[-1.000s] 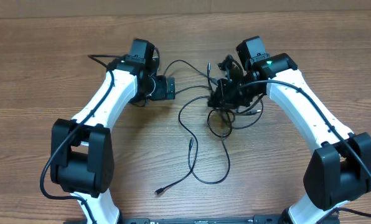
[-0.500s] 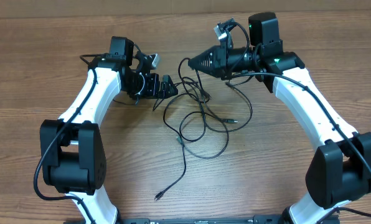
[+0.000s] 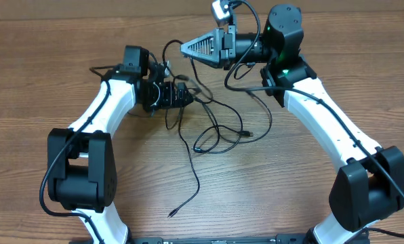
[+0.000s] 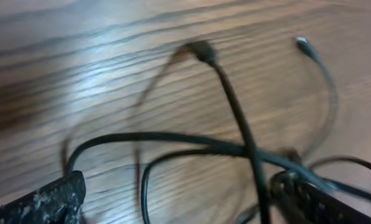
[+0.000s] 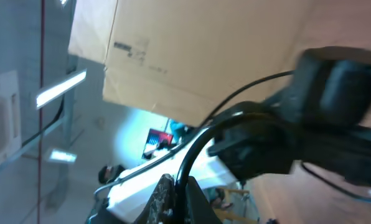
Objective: Untangle cables
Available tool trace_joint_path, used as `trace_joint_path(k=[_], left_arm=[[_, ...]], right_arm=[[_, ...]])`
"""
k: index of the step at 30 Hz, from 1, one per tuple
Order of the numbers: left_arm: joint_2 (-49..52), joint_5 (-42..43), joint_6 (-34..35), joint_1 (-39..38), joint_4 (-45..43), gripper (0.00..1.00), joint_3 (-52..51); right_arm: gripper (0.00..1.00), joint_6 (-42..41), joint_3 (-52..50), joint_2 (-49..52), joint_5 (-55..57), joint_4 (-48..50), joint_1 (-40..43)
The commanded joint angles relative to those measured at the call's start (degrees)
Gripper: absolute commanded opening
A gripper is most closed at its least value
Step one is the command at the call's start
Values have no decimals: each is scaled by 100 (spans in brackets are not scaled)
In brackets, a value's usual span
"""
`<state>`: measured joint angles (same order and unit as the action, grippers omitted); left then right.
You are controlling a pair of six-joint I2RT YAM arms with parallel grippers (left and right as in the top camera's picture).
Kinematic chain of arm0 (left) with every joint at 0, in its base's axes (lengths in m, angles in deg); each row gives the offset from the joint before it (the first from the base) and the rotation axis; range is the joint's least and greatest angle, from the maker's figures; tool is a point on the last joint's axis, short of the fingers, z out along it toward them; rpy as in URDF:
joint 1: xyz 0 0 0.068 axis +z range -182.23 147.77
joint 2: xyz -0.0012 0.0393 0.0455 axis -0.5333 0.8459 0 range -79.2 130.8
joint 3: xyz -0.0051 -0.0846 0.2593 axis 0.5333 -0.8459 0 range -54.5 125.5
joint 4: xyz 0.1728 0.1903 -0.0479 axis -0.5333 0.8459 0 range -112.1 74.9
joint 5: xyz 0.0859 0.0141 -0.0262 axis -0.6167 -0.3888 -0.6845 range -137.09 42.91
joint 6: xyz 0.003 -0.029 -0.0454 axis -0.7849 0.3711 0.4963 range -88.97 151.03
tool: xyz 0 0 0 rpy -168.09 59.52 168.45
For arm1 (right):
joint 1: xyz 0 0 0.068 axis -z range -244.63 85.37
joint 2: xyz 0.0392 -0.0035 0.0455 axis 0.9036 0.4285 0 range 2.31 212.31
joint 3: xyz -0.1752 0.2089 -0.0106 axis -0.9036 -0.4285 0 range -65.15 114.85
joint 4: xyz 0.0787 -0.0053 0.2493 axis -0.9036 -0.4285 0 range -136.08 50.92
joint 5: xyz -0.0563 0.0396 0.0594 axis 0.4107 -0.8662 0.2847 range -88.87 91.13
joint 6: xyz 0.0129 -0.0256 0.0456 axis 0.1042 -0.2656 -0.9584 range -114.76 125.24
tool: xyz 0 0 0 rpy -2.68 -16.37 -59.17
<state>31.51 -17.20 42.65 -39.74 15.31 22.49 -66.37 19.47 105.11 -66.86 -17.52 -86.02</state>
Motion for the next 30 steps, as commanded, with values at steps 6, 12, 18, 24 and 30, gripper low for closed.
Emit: trace_joint_path(k=[6, 12, 18, 24, 30], left_arm=[[57, -992, 765, -2, -136, 99, -227], [57, -1327, 966, 0, -155, 100, -271], [57, -2006, 1038, 0, -109, 100, -271], [57, -2614, 1180, 70, 35, 100, -271], [57, -2586, 1298, 695, 247, 99, -271]], right_arm=[[4, -256, 101, -1200, 251, 94, 354], [4, -256, 101, -1744, 254, 90, 754], [4, -363, 101, -2124, 181, 90, 1200], [4, -514, 101, -2245, -76, 90, 1609], [4, -640, 101, -2245, -470, 85, 2105]])
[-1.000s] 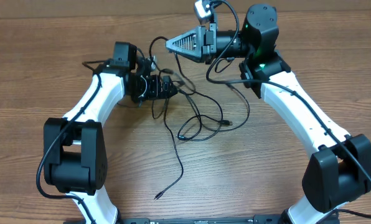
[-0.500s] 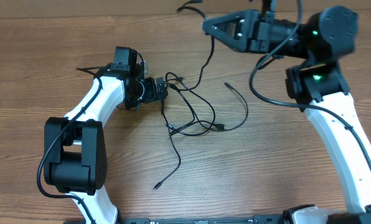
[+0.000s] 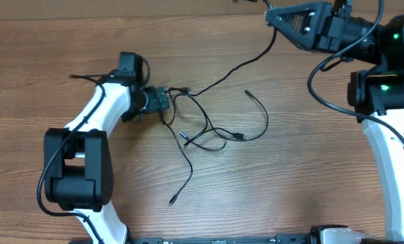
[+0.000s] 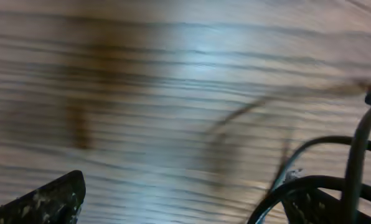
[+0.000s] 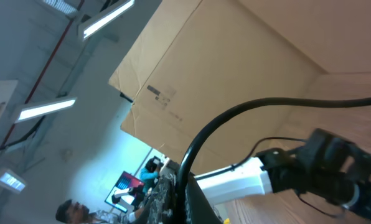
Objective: Untangle cables
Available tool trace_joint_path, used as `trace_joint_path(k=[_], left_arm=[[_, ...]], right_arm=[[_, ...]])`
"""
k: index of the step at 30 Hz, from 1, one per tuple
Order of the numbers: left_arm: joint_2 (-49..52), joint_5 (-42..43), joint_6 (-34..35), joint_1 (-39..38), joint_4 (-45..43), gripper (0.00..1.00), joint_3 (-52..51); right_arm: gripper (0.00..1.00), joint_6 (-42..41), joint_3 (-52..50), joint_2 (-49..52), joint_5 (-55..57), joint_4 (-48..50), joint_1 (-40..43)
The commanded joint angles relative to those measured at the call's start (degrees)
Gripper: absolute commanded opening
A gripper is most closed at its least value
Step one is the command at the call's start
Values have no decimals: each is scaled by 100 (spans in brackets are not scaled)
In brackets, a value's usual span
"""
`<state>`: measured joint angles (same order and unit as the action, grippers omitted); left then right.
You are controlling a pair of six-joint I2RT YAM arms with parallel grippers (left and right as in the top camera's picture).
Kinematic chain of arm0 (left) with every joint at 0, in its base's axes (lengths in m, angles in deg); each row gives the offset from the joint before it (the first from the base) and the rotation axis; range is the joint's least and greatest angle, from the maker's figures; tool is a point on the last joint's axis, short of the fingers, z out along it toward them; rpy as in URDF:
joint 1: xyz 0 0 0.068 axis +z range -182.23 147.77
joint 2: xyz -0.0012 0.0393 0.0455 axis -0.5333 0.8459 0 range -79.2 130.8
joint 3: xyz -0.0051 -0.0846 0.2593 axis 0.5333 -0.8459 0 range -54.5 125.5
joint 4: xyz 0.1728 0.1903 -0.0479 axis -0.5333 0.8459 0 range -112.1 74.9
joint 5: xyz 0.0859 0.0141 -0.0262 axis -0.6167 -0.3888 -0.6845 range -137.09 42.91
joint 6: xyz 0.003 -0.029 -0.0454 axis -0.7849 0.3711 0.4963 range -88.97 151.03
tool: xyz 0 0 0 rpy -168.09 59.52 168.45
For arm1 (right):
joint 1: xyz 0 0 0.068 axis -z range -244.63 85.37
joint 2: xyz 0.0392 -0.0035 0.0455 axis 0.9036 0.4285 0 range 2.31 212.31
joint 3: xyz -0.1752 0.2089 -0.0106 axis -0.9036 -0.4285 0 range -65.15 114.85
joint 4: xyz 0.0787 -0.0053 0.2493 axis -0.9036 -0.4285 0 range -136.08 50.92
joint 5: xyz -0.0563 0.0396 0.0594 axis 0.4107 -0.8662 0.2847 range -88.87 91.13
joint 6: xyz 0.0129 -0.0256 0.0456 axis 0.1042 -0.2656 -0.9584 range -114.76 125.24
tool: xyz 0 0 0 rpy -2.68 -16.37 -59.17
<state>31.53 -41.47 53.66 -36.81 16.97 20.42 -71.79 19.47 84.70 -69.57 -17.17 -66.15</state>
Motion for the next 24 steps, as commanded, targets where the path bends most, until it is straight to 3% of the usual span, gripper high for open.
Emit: trace_joint_path(k=[1, 8, 10, 13, 14, 15, 17, 21, 24], left_arm=[[55, -20, 205, 584, 133, 100, -63], [55, 466, 179, 1056, 142, 99, -98], [55, 535, 170, 1016, 133, 100, -98], [55, 758, 33, 1012, 111, 100, -98], [55, 796, 2, 1014, 111, 100, -98], [55, 798, -20, 1014, 111, 100, -98], [55, 804, -63, 1014, 96, 100, -98], [52, 811, -79, 1012, 72, 100, -98], [52, 962, -79, 1012, 50, 100, -98]], right_arm=[[4, -98, 101, -203, -245, 50, 133], [4, -76, 101, -203, -302, 28, 133], [4, 293, 101, -203, -313, -326, 133], [4, 1928, 98, -201, -127, -2253, 131], [4, 2824, 98, -201, 258, -3491, 127], [4, 3084, 98, -201, 428, -3884, 127], [4, 4098, 98, -201, 1408, -5589, 127], [4, 4937, 94, -197, 2892, -7305, 68], [4, 5204, 94, -190, 3985, -8052, -192]])
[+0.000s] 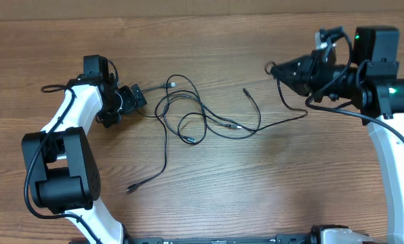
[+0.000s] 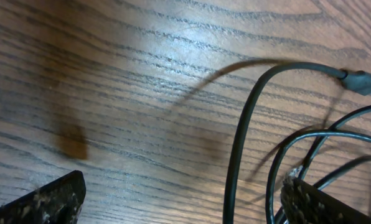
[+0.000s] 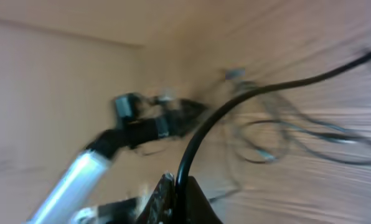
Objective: Untangle cables
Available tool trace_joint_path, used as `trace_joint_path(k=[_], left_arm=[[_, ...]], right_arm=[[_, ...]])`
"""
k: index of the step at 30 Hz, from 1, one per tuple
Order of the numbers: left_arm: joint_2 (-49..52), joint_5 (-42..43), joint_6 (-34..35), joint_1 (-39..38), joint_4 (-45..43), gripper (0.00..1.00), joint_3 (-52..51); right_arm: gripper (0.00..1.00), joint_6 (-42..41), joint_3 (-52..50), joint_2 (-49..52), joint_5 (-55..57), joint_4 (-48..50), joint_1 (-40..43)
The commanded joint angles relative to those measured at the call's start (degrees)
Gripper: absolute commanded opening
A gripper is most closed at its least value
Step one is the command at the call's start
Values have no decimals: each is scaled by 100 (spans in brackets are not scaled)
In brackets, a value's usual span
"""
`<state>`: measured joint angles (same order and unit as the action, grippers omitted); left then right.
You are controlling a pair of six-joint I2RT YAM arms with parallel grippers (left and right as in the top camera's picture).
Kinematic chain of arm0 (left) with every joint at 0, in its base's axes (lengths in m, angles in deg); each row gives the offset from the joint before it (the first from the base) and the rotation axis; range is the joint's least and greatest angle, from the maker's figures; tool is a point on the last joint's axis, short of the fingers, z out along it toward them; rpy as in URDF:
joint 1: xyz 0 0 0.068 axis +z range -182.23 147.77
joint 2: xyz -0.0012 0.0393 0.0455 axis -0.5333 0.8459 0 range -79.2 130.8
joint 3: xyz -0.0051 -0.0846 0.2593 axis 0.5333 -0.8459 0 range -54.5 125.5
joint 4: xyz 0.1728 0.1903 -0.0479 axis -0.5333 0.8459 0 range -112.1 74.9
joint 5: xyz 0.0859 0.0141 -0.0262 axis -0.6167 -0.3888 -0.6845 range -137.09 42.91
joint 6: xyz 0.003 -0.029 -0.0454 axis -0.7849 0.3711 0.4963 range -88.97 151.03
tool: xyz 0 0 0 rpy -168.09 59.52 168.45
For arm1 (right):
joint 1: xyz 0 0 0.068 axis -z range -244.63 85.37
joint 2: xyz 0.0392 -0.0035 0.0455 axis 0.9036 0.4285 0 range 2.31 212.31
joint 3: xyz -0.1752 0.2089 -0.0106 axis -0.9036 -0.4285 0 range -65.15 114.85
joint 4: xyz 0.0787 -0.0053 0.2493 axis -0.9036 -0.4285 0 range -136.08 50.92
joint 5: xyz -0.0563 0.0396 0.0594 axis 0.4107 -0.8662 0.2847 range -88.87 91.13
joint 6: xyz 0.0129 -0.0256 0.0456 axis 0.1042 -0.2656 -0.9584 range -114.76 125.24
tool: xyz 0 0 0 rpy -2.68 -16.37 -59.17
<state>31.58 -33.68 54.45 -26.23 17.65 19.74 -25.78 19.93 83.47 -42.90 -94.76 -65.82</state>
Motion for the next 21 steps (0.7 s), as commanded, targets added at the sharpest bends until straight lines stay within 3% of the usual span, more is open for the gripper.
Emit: trace_joint_path(k=[1, 6, 11, 18, 21], left_arm=[[48, 184, -160, -46, -17, 100, -31], [48, 190, -160, -44, -20, 100, -31], [50, 192, -157, -46, -17, 100, -31], [48, 192, -157, -46, -20, 100, -31], [50, 192, -157, -46, -20, 100, -31]], right_arm=[[4, 601, 48, -68, 1600, -422, -308], [4, 599, 44, 144, 2798, -752, -1088], [4, 601, 44, 802, 2903, -658, -1720], [5, 599, 44, 1561, 2896, -807, -1810], [27, 599, 44, 1722, 2896, -776, -1880]])
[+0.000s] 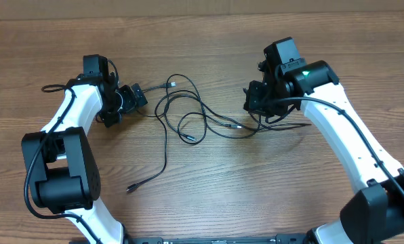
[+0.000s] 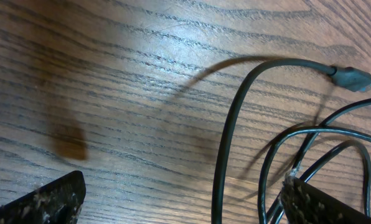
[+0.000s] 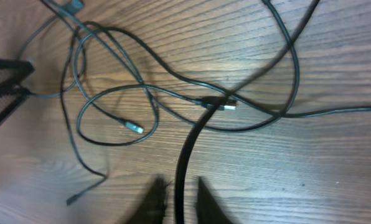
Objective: Untangle cables
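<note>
A loose tangle of thin black cables (image 1: 195, 122) lies spread on the wood table (image 1: 209, 203). One plug (image 1: 169, 84) points to the back, and one loose end (image 1: 129, 188) trails toward the front. My left gripper (image 1: 125, 103) stands open at the tangle's left edge. In its wrist view two cable loops (image 2: 235, 149) run between its wide-apart fingers (image 2: 182, 202), close to the right one. My right gripper (image 1: 253, 102) points down at the tangle's right side. Its fingers (image 3: 180, 202) are slightly parted, with a black cable (image 3: 188, 155) running between them.
A small plug pair (image 3: 220, 104) sits where two strands cross in front of the right gripper. Another strand (image 1: 290, 125) runs off to the right under the right arm. Bare wood lies at the front and the far left.
My right gripper was raised at the far right, shut on a cable. It is now low over the table by the tangle's right side, fingers parted. The left gripper has not moved.
Both grippers were close together at the back middle, the right shut on a raised cable. Then the right one was high at the back right and the left further left, with the tangle stretched out. The cables now lie spread wider, the right gripper lowered beside them.
</note>
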Available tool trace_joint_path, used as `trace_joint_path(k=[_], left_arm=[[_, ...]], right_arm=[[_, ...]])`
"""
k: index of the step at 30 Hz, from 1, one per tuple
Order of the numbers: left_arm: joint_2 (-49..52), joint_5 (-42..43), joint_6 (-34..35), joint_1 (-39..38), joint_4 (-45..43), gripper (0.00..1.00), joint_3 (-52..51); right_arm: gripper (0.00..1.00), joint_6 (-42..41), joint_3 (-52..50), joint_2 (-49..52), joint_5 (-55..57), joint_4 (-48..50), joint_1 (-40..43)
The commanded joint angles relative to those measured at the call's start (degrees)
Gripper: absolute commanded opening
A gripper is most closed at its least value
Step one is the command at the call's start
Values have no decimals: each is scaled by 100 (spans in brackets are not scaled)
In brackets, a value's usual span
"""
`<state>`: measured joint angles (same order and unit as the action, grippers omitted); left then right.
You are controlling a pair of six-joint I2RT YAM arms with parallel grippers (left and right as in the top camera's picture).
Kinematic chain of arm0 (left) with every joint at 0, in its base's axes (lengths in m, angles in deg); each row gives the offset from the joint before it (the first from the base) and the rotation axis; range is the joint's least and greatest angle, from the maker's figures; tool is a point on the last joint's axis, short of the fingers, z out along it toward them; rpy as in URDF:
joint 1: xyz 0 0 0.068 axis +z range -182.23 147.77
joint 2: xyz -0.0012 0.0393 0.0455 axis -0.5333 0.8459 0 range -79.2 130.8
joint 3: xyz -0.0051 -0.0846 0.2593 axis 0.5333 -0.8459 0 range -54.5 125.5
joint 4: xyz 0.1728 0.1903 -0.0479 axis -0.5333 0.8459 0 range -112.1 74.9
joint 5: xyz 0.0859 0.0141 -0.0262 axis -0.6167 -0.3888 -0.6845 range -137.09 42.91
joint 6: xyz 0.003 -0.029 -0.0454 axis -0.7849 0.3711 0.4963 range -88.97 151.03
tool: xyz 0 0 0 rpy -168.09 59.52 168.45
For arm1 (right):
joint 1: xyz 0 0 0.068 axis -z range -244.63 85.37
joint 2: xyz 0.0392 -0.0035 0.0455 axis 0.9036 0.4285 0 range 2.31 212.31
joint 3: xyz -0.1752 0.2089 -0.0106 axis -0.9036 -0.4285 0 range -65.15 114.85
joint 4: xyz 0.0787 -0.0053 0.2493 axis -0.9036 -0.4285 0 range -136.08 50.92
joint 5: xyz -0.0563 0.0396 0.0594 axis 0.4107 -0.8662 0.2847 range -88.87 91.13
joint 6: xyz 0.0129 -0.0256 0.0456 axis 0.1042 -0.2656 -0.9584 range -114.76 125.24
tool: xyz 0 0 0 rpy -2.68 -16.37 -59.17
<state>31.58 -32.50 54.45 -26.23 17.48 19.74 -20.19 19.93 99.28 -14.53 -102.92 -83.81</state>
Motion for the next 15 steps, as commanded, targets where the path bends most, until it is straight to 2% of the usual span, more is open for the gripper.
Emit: trace_joint_path(k=[1, 2, 4, 6, 7, 8, 9, 10, 15], left_arm=[[48, 74, -157, -46, -2, 99, -31], [48, 74, -157, -46, -2, 100, -31], [50, 74, -157, -46, -2, 100, -31], [50, 74, -157, -46, -7, 100, -31], [48, 74, -157, -46, -13, 100, -31], [48, 74, -157, -46, -24, 100, -31], [48, 74, -157, -46, -24, 100, -31], [50, 74, -157, -46, -26, 100, -31], [48, 74, -157, -46, -44, 100, -31]], right_arm=[[34, 39, 44, 195, 59, 61, -116], [49, 44, 44, 269, 63, 105, -190], [58, 44, 44, 363, 63, 256, -295], [59, 42, 44, 509, 63, 605, -417], [50, 42, 44, 595, 63, 870, -485], [33, 39, 44, 669, 61, 1137, -551], [11, 42, 44, 730, 63, 1425, -649], [4, 42, 44, 787, 66, 1753, -787], [4, 42, 44, 960, 68, 2597, -1134]])
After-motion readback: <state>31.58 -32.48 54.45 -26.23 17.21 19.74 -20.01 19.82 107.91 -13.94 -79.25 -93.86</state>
